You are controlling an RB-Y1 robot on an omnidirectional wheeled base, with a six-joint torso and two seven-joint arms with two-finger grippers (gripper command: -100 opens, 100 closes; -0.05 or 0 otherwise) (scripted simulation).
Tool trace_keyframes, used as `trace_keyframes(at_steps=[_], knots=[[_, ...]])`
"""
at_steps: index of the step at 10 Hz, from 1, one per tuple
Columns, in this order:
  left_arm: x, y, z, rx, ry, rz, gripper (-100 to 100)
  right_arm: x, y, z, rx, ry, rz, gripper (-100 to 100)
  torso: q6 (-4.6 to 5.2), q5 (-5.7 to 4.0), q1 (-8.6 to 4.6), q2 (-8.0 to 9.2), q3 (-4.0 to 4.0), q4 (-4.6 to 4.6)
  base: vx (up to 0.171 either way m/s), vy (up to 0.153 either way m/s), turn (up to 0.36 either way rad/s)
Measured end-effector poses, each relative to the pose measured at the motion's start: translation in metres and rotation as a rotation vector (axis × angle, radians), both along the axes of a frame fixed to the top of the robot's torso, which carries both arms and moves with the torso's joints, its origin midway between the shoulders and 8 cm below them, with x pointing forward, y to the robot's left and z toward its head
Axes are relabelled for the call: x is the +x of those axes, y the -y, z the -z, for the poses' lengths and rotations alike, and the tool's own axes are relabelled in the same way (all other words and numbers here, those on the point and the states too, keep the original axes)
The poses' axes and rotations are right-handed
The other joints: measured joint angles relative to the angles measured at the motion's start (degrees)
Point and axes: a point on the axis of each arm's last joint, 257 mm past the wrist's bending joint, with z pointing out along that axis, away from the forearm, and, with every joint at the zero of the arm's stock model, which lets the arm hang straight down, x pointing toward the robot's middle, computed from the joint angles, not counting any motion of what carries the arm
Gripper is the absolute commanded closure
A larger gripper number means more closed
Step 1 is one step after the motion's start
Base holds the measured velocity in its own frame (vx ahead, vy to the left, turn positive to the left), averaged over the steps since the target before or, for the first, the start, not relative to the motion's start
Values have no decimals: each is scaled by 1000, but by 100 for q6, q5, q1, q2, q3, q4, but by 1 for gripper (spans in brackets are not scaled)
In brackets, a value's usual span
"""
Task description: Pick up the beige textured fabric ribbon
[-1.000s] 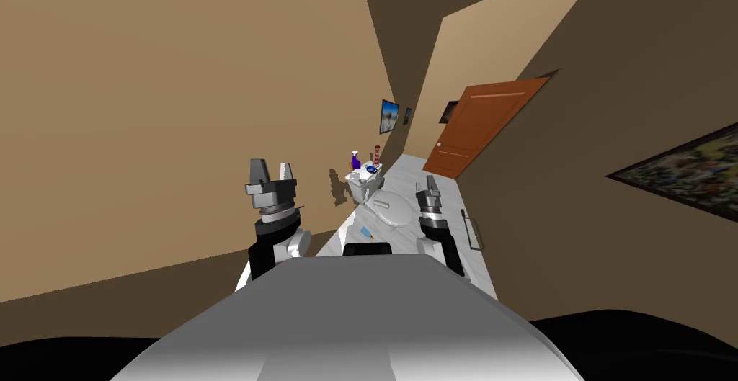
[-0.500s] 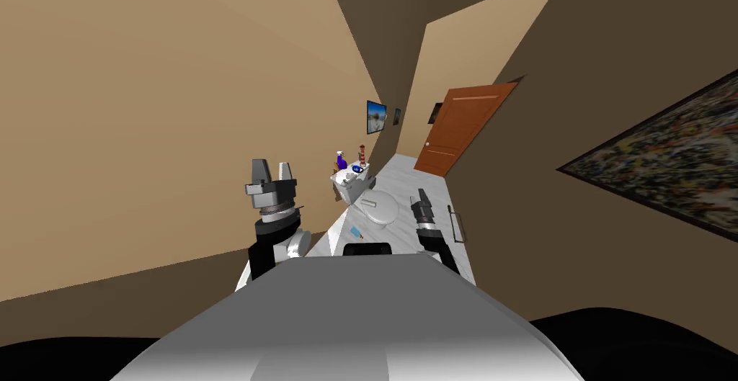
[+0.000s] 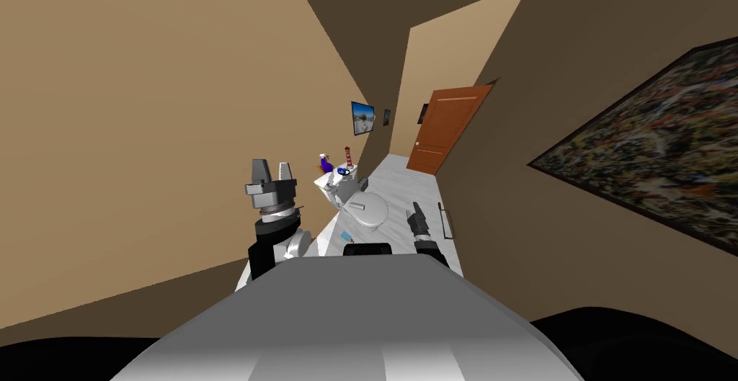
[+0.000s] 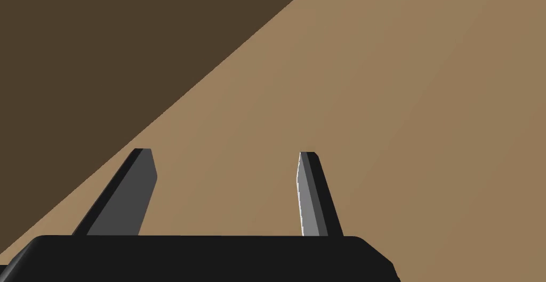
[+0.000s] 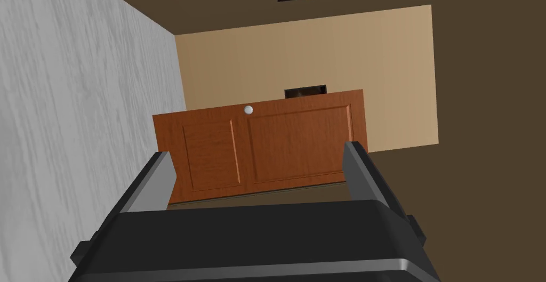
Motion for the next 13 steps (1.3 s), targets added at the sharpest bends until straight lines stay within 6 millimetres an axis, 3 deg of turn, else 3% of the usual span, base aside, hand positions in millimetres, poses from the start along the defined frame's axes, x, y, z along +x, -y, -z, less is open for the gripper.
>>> trace_keyframes(at_steps=[4, 8, 10, 13], knots=[[0, 0, 0, 0, 0, 0, 0, -36, -13, 73, 70, -174, -1, -100, -1, 3, 13, 4, 3, 1, 104, -144, -126], [0, 0, 0, 0, 0, 0, 0, -85, -25, 145, 144, -365, 5, -100, -2, 6, 25, 2, 1, 0, 130, -114, -153], [0, 0, 0, 0, 0, 0, 0, -121, -33, 183, 181, -468, 10, -100, -2, 6, 25, -8, -5, -2, 164, -110, -146], [0, 0, 0, 0, 0, 0, 0, -179, -55, 228, 244, -630, 18, -100, -2, 12, 55, 37, 20, 8, 19, -27, 36]])
